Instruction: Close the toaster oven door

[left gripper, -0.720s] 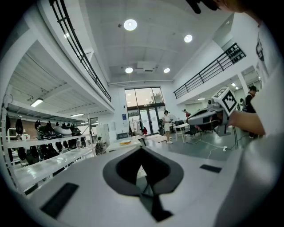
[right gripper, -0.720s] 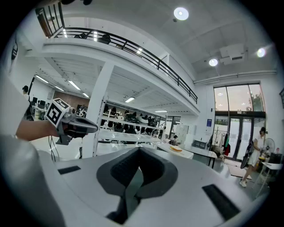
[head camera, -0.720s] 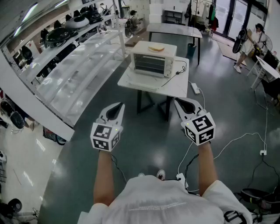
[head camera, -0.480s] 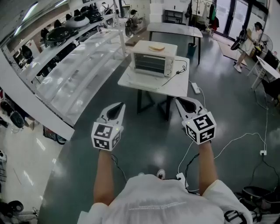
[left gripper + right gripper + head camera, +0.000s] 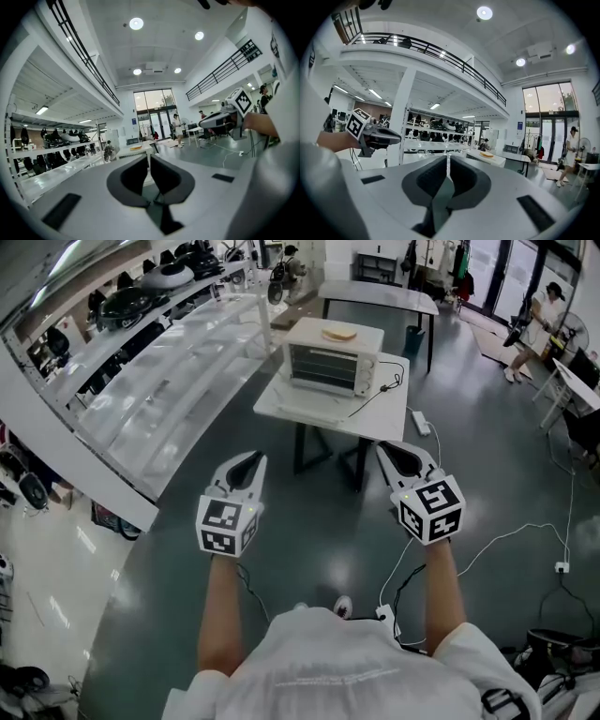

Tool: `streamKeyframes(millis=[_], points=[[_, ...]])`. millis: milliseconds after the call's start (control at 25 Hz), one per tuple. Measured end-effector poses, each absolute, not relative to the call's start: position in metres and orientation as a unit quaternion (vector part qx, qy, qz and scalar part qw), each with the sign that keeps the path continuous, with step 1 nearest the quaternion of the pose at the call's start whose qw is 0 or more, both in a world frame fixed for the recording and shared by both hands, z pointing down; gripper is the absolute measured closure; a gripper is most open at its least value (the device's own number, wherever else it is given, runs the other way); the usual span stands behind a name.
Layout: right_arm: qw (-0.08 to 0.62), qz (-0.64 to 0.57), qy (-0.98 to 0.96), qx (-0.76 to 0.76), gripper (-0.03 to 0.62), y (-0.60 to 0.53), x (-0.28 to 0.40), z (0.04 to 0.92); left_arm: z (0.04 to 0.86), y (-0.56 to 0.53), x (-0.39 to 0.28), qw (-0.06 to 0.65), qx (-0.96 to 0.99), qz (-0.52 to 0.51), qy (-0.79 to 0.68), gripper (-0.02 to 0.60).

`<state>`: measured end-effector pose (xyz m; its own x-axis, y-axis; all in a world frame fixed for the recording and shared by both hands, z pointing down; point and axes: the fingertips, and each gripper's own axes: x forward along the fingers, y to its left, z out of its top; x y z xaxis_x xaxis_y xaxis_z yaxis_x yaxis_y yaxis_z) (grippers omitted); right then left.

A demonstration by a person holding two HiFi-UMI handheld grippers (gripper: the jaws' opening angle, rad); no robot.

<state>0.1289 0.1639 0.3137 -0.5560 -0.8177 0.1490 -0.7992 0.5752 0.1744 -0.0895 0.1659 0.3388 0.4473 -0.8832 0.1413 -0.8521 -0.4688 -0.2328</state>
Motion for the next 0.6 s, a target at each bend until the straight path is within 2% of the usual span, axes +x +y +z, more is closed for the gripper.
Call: streamKeyframes(millis=[160, 200, 240, 280, 600], points=[[0.123, -0.035, -0.88, 0.457, 0.566, 0.161, 0.123, 0.324, 0.343, 0.165, -0.093, 0.06, -0.85, -0.121, 0.509, 0.563], [0.126, -0.033, -0.882, 0.452, 0.517, 0.16, 0.121, 0.328, 0.345, 0.164, -0.093, 0.057, -0.851, -0.119, 0.508, 0.556], [0.128, -0.03, -0.885, 0.447, 0.468, 0.16, 0.118, 0.331, 0.347, 0.163, -0.094, 0.053, -0.852, -0.119, 0.507, 0.509], [0.129, -0.029, -0.886, 0.444, 0.457, 0.16, 0.116, 0.333, 0.35, 0.162, -0.094, 0.05, -0.852, -0.121, 0.506, 0.453], [0.125, -0.011, -0.89, 0.437, 0.456, 0.152, 0.109, 0.342, 0.366, 0.155, -0.103, 0.038, -0.848, -0.138, 0.511, 0.446]])
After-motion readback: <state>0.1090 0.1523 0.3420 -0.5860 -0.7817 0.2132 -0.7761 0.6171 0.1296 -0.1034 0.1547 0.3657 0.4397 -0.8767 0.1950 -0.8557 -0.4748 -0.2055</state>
